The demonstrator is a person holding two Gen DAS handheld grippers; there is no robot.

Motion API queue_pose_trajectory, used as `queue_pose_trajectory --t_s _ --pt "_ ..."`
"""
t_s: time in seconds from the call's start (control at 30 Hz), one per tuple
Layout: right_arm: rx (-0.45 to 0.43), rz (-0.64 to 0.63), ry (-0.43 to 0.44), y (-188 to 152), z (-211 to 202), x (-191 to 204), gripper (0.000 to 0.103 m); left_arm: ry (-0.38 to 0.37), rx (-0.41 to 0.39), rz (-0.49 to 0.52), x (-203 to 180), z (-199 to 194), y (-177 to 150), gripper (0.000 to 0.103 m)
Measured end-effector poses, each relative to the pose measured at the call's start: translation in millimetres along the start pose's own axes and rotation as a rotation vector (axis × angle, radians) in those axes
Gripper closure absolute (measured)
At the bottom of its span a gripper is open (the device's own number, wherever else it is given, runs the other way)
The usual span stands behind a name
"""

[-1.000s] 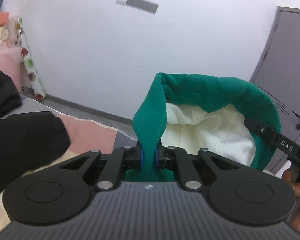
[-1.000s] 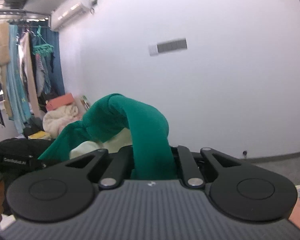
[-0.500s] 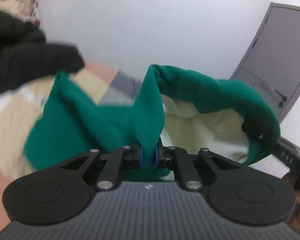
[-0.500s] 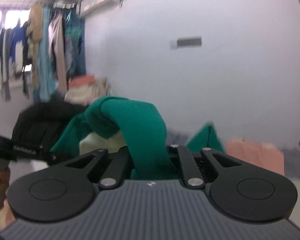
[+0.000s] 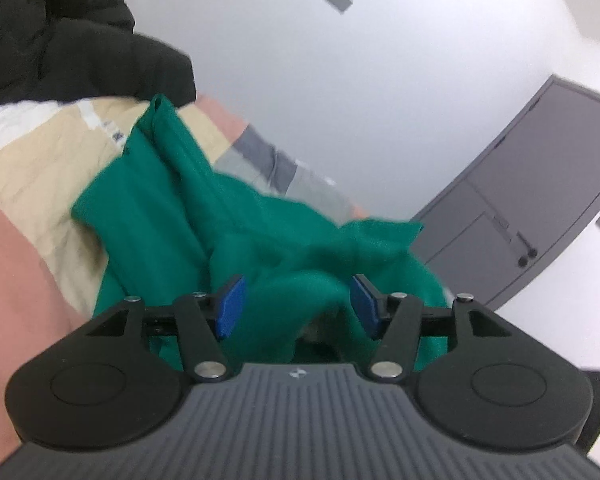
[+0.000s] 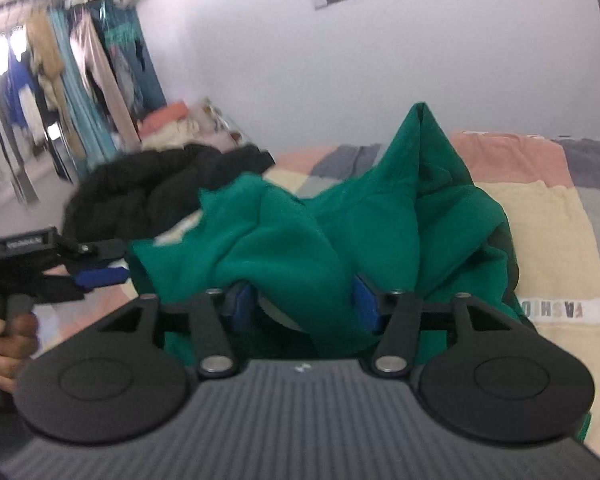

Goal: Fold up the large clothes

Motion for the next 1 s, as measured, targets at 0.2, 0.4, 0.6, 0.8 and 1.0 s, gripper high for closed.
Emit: queue_pose_trajectory --t_s 0.2,0.4,0.6,0.8,1.0 --pt "-0.135 0.074 0.038 -10.2 -29.7 -9.2 0.036 -0.055 -0.044 0.021 -10.4 -0.9 13.6 0.04" --pt "-0.108 0.035 0.029 11.4 10.5 3.0 0.036 -0.044 0.001 0.047 -11.9 33.0 19.1 0.04" --pt "-0.013 0.058 0.089 16.2 63.6 24.5 0.05 -0.052 0.042 0.084 -5.6 61.9 18.3 0.04" --pt "0.171 -0.019 0.044 -19.9 102.7 37.2 0.076 -0.04 0.079 0.071 5.6 76.1 15.7 0.04" --pt "0.252 -0.14 -0.019 -48.8 106.7 54.3 0.076 -0.02 0.146 0.118 -0.6 89.4 6.9 0.041"
Point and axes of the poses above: each gripper's, at about its wrist camera, not at the fingertips, and z roughly the way its jaws point, x to its left, y to its top, the point moved 3 cm from there along z, roughly the way its jaws point, and after that the axes turned 10 degrees about x, right-handed, at the moved point
